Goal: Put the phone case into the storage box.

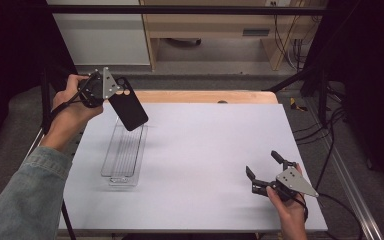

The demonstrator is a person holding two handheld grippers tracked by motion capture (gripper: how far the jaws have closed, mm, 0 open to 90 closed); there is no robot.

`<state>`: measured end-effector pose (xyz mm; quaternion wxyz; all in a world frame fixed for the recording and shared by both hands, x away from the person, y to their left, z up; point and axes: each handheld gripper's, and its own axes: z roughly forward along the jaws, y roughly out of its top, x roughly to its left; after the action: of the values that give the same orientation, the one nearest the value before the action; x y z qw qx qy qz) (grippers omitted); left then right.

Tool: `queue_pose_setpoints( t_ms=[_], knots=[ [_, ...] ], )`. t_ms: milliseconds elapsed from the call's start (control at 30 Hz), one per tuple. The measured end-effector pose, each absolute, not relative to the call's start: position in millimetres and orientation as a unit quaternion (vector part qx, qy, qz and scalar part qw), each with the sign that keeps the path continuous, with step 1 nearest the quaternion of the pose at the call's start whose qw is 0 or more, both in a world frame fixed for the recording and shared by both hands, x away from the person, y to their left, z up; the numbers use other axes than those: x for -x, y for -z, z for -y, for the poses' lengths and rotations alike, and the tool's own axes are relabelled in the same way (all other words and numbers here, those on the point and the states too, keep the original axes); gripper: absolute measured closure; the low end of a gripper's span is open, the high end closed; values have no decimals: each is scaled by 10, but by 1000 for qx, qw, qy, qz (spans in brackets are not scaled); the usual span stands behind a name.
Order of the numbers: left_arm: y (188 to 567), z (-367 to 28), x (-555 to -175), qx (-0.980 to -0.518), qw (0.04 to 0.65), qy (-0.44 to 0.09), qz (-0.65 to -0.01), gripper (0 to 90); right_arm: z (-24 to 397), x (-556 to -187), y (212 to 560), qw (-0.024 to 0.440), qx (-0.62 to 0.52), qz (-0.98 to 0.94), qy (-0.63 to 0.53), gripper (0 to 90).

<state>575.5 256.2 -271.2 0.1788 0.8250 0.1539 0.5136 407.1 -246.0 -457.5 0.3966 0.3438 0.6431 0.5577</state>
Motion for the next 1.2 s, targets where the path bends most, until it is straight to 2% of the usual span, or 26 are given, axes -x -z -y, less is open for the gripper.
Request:
queue_pose_setpoints(
  t_ms=[1200],
  knots=[
    [2910, -2637, -5705, -824, 136, -539, -109, 891, 2531, -4051, 4577, 404, -351, -636, -556, 46]
  ],
)
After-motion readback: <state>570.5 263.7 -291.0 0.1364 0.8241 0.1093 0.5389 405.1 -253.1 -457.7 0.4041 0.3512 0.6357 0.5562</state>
